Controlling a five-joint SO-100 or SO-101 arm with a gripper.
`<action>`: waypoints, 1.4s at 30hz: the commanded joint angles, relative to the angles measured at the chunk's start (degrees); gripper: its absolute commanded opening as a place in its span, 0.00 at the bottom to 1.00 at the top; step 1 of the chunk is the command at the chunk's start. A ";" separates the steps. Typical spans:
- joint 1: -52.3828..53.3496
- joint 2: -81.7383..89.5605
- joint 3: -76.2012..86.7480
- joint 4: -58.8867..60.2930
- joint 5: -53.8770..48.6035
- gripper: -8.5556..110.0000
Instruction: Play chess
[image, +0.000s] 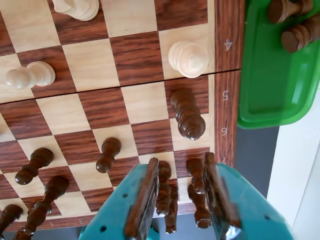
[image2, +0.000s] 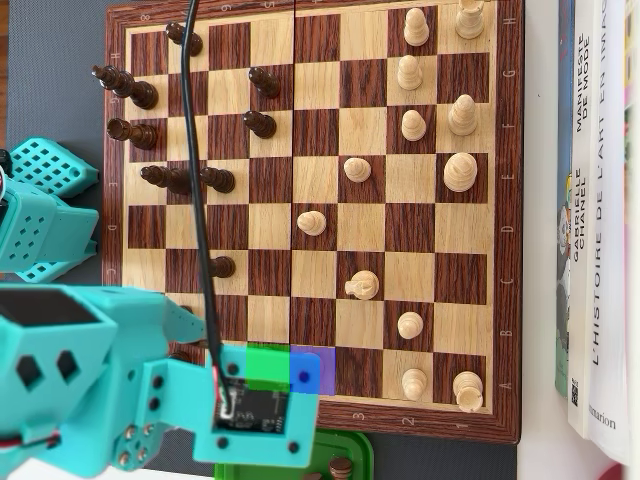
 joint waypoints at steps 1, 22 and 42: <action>1.23 -1.93 -4.66 0.18 -0.26 0.19; 1.05 -5.89 -2.64 -0.44 -1.85 0.21; 1.23 -11.16 -3.16 -2.02 -2.20 0.21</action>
